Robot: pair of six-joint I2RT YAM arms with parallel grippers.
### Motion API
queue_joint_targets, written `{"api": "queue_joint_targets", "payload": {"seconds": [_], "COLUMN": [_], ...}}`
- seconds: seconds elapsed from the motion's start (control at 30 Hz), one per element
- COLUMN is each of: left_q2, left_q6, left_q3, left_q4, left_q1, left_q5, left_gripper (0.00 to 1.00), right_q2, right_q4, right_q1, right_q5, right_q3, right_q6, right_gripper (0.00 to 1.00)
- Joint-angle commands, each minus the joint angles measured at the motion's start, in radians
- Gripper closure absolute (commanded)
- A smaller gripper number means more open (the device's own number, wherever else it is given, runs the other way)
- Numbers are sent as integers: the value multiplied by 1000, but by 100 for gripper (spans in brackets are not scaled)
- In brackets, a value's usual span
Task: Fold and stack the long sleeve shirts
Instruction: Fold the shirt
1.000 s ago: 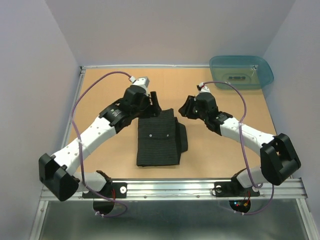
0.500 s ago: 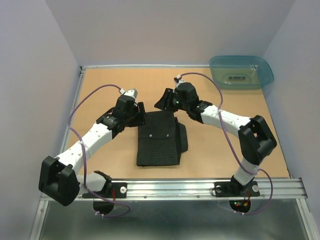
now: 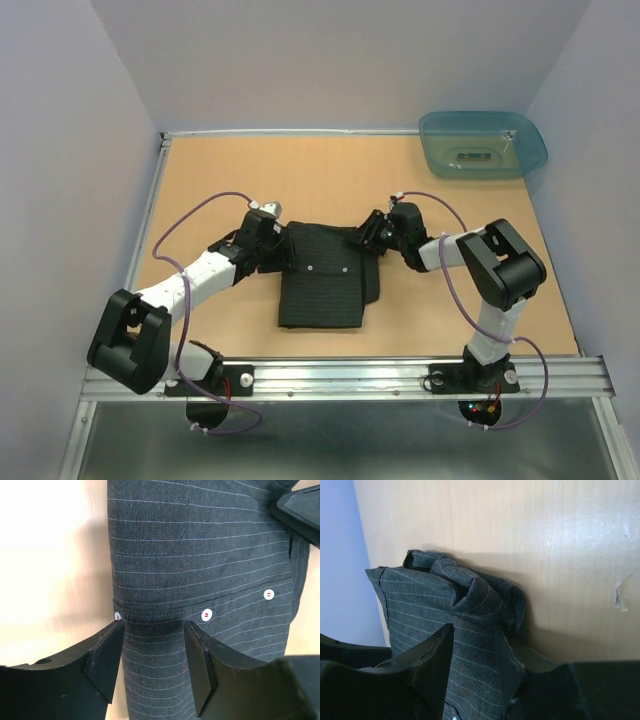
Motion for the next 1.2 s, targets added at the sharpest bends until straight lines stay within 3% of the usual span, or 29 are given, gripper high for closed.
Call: {"api": "queue_joint_targets", "payload": {"seconds": [0.0,0.23,0.47,0.77,0.97,1.17], "left_q2": [-44,-83,78,272,351,298], "left_q6": [-14,15,28,-18,-41,-78], "left_q3": [1,97,222,201,153,162], "left_q4": [52,69,140,267,324,321], "left_q1": [5,6,23,57,89,95], "left_q5": [14,-26,-4,54,79,151], "left_gripper": [38,39,47,55,56,54], "right_q2": [-31,-175,-76,99,159,92], "right_q4": [65,-61,-27,102,141,134], "right_q1": [-4,-6,-4,-10,-84,-139], "right_q5": [-36,-100,-148,-127,-122,-151], "right_q3": [-25,118,259,218,152,127], "right_q6": [-61,-109,-68,-43,-52,-103], "right_gripper": [55,53,53,54,55,55]}}
